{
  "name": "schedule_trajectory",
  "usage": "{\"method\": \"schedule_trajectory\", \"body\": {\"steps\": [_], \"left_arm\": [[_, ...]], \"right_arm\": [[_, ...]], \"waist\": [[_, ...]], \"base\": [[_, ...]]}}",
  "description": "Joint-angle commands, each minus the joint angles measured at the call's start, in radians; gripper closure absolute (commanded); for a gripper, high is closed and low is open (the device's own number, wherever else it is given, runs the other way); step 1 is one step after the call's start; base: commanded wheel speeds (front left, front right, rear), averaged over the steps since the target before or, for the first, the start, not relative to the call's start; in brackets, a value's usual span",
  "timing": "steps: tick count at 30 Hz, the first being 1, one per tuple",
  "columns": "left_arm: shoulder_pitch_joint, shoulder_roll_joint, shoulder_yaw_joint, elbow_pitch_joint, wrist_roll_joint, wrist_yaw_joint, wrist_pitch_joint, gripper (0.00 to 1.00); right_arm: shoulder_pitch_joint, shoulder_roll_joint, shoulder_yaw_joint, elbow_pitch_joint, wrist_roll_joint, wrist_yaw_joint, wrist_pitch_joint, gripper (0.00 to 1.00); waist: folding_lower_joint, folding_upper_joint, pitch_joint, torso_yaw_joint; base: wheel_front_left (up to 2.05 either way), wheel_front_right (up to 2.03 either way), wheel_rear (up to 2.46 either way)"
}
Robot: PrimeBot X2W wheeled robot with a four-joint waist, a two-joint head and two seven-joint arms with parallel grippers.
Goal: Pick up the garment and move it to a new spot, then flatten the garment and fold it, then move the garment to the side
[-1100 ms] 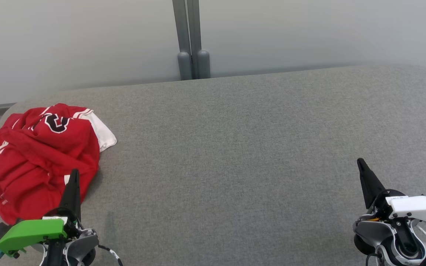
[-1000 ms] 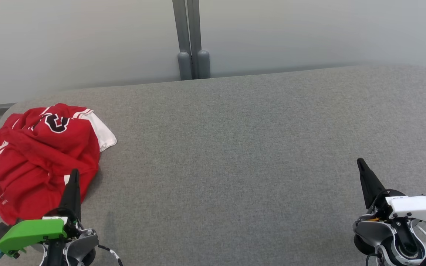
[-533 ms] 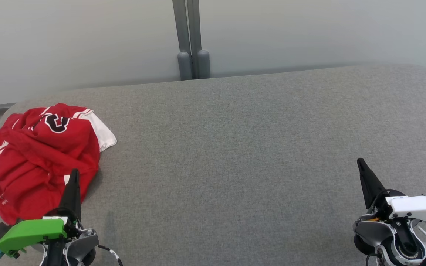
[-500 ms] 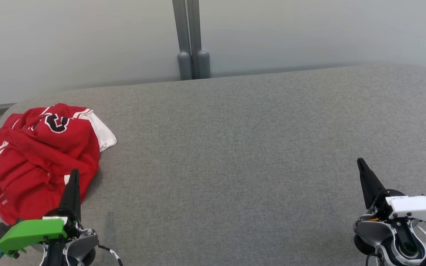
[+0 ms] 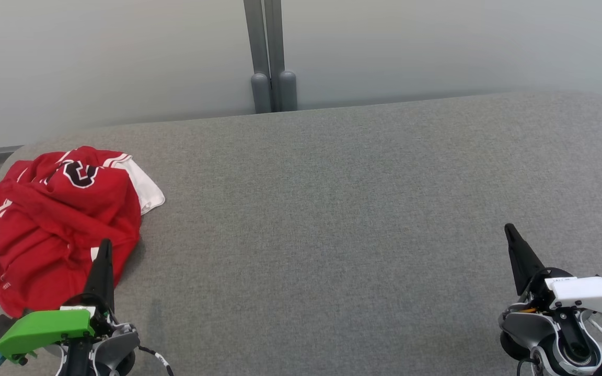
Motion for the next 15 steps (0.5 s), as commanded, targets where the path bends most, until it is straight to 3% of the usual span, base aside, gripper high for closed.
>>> {"method": "schedule_trajectory", "body": {"steps": [1,15], "left_arm": [[-0.012,0.008,0.003,0.0,0.0,-0.005,0.004,1.0],[-0.012,0.008,0.003,0.0,0.0,-0.005,0.004,1.0]], "right_arm": [[-0.005,-0.001,-0.001,0.002,0.007,0.001,0.002,1.0],[-0.005,-0.001,-0.001,0.002,0.007,0.001,0.002,1.0]], "waist": [[0.0,0.0,0.0,0.0],[0.0,0.0,0.0,0.0]], "base": [[0.0,0.0,0.0],[0.0,0.0,0.0]]}}
